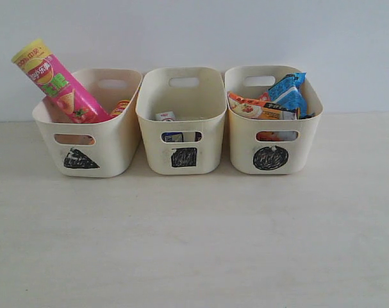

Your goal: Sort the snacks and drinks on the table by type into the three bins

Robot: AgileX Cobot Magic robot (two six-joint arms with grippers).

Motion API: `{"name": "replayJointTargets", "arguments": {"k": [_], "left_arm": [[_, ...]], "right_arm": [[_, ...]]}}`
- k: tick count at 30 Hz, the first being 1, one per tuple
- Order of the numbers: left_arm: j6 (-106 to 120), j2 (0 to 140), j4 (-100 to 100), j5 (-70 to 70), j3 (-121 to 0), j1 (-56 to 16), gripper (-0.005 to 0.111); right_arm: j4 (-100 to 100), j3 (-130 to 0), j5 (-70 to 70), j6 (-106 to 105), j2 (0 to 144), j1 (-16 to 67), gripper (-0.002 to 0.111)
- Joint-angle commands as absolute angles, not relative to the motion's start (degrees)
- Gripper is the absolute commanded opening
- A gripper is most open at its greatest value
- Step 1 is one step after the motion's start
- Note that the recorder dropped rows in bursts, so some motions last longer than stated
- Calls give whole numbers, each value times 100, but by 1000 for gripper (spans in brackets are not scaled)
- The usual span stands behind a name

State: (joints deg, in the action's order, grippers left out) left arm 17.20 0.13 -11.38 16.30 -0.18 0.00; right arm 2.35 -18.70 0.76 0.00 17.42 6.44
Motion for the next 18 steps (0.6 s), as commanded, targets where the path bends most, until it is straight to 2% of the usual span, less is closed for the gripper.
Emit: {"name": "replayJointTargets", "arguments": {"k": [1,14,18], "left_arm": [[1748,0,-1128,1614,0,0,4],[1748,0,-1128,1614,0,0,4],[1748,0,-1128,1614,0,0,4]], "right_arm": [[222,-1851,54,-32,1705,727,1],[210,-1851,169,-544,1788,696,1],[210,-1851,211,-567,1979,306,1]]}}
